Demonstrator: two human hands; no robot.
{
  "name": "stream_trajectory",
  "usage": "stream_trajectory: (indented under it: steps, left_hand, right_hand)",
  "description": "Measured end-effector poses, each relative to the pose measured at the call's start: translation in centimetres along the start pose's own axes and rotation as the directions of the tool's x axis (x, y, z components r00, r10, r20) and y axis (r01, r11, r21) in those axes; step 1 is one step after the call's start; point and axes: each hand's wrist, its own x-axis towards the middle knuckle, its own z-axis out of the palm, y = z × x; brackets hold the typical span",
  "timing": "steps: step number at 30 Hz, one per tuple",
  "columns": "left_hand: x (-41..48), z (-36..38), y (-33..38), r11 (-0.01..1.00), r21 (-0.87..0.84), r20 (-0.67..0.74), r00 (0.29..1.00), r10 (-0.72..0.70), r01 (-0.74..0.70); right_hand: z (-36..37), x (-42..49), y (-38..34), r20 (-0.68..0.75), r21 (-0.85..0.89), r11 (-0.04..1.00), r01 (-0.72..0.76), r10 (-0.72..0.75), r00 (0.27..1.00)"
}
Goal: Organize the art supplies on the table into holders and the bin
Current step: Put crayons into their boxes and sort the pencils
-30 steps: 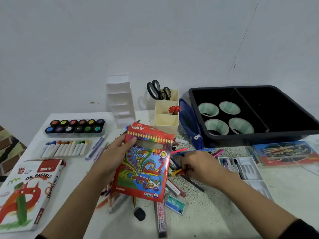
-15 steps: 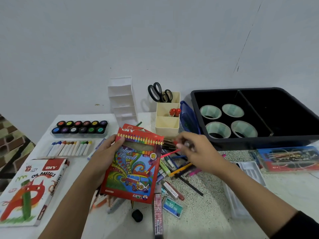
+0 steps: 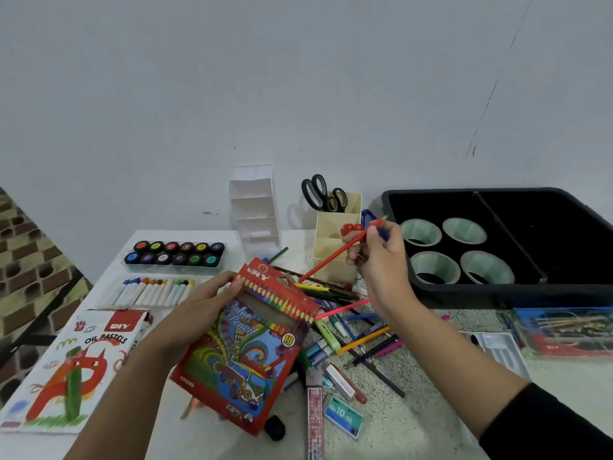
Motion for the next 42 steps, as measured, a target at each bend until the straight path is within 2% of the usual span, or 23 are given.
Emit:
stream_trajectory:
  steps: [3, 8, 12, 17, 22, 27, 28, 31, 32, 35, 37, 42]
  left_hand:
    - [-0.3, 0.1, 0.4, 1.0, -0.006, 0.012, 1.0, 0.008, -0.008]
    - [-0.5, 1.0, 1.0, 1.0, -0.022, 0.04, 0.999, 0.015, -0.015]
    - [-0.6, 1.6, 1.4, 1.0, -0.012, 0.072, 0.997, 0.02, -0.019]
    - [-0.6, 1.8, 1.5, 0.998, 0.055, 0.122, 0.992, 0.016, -0.022]
    - [-0.7, 1.9, 1.4, 1.0, 0.025, 0.124, 0.992, 0.003, -0.006]
    - [-0.9, 2.2, 1.5, 0.999, 0.042, 0.182, 0.983, 0.005, -0.013]
    - [-1.0, 2.3, 1.6, 0.999, 0.033, 0.189, 0.982, 0.006, -0.012]
    - [-1.2, 2.4, 1.7, 0.999, 0.044, 0.203, 0.979, 0.014, -0.023]
    - [-1.2, 2.3, 1.7, 0.998, 0.058, 0.203, 0.979, 0.011, -0.024]
    - [-1.2, 1.6, 1.7, 0.996, 0.086, 0.204, 0.979, -0.019, 0.002]
    - [-1.1, 1.2, 1.6, 0.995, 0.103, 0.224, 0.974, -0.03, 0.007]
    - [-1.1, 1.3, 1.4, 0.995, 0.101, 0.253, 0.967, -0.013, -0.014]
  right_hand:
    - [0.8, -0.2, 0.4, 0.046, 0.099, 0.992, -0.081, 0.077, 0.996]
    - [2.2, -0.6, 1.3, 0.169, 0.084, 0.974, -0.212, 0.195, 0.966]
    - [3.3, -0.9, 1.7, 0.28, 0.065, 0.939, -0.337, 0.307, 0.909]
    - [3.4, -1.2, 1.8, 0.381, -0.016, 0.953, -0.304, 0.287, 0.879]
    - [3.0, -0.7, 1.5, 0.363, -0.067, 0.966, -0.251, 0.258, 0.895]
    - [3.0, -1.1, 1.6, 0.501, -0.075, 0.924, -0.374, 0.36, 0.787]
    - [2.9, -1.0, 1.7, 0.511, -0.142, 0.93, -0.339, 0.362, 0.779]
    - [2.8, -0.7, 1.8, 0.497, -0.466, 0.882, -0.07, 0.326, 0.804]
    - [2.7, -0.6, 1.6, 0.493, -0.493, 0.869, -0.031, 0.309, 0.814]
    - [2.4, 0.0, 0.8, 0.501, -0.43, 0.903, -0.008, 0.245, 0.83]
    - [2.0, 0.4, 0.5, 0.527, -0.442, 0.897, 0.03, 0.232, 0.817]
    - [2.1, -0.3, 1.4, 0.631, -0.583, 0.758, 0.294, 0.193, 0.752]
